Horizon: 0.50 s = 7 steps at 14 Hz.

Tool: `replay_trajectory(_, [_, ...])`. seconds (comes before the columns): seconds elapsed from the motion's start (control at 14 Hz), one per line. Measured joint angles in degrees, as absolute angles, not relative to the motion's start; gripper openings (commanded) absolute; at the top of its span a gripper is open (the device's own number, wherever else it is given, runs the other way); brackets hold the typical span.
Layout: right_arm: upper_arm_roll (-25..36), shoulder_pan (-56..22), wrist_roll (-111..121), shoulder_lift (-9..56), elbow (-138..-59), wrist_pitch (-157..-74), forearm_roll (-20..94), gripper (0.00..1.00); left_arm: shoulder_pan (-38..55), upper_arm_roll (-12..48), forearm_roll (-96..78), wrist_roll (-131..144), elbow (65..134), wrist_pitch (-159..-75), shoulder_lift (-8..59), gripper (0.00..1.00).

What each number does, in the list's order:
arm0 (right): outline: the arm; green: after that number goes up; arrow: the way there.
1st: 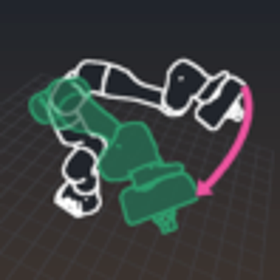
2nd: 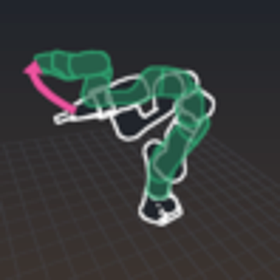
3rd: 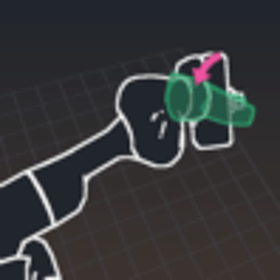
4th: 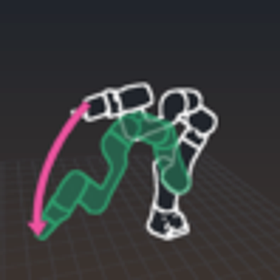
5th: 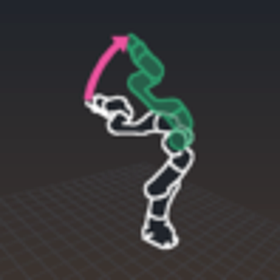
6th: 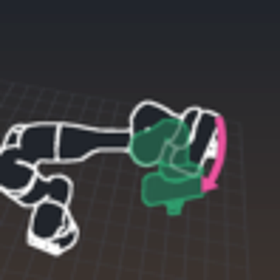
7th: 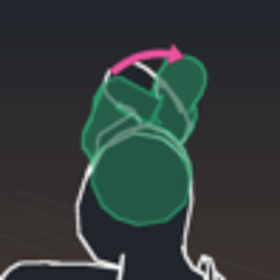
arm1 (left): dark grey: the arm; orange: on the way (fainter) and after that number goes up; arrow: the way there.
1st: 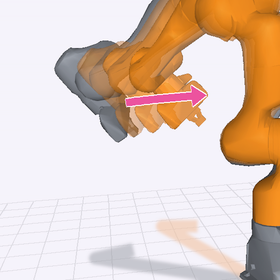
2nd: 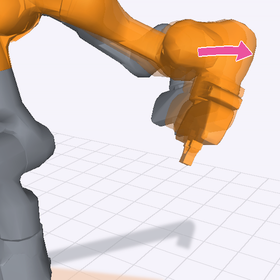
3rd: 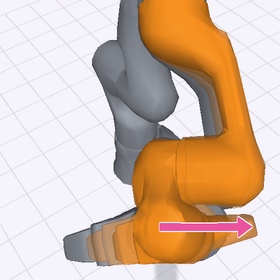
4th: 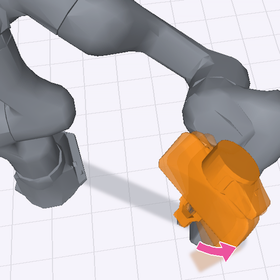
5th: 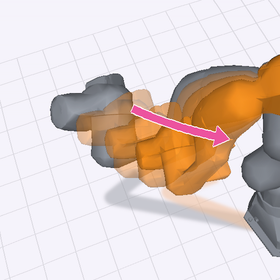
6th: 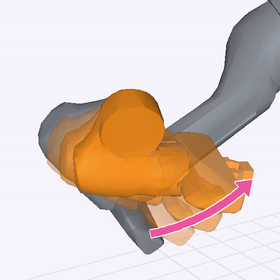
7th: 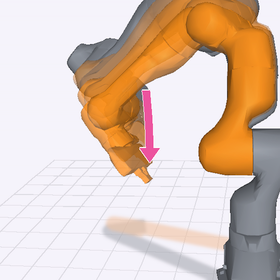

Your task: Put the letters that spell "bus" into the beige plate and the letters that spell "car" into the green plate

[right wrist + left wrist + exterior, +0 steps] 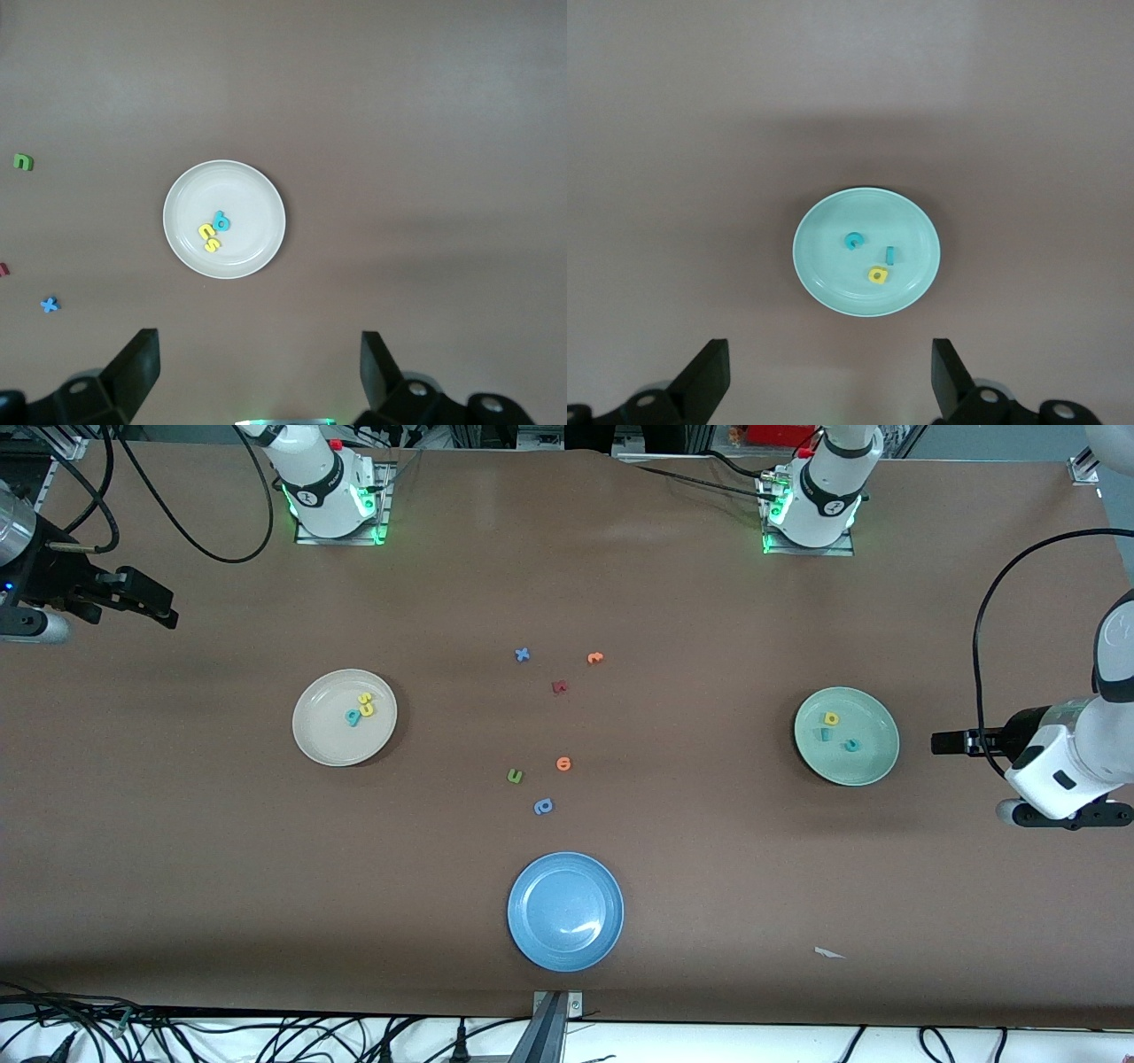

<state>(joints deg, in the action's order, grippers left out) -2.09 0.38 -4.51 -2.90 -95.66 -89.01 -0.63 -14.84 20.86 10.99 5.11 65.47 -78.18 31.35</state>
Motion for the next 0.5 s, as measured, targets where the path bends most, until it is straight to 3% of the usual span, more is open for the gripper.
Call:
replay_trajectory(0.21, [-2.1, 0.4, -4.5, -2.9, -95.7, -89.0, -0.6, 1.0, -6.5, 10.3, 4.3, 4.0, 63.8, -77.6, 29.7, 0.99])
replay_trajectory(0.5, [-2.1, 0.4, -4.5, -2.9, -95.7, -89.0, -0.6, 1.0, -2.5, 1.6, -4.8, 3.2, 64.9, -79.4, 26.7, 0.98])
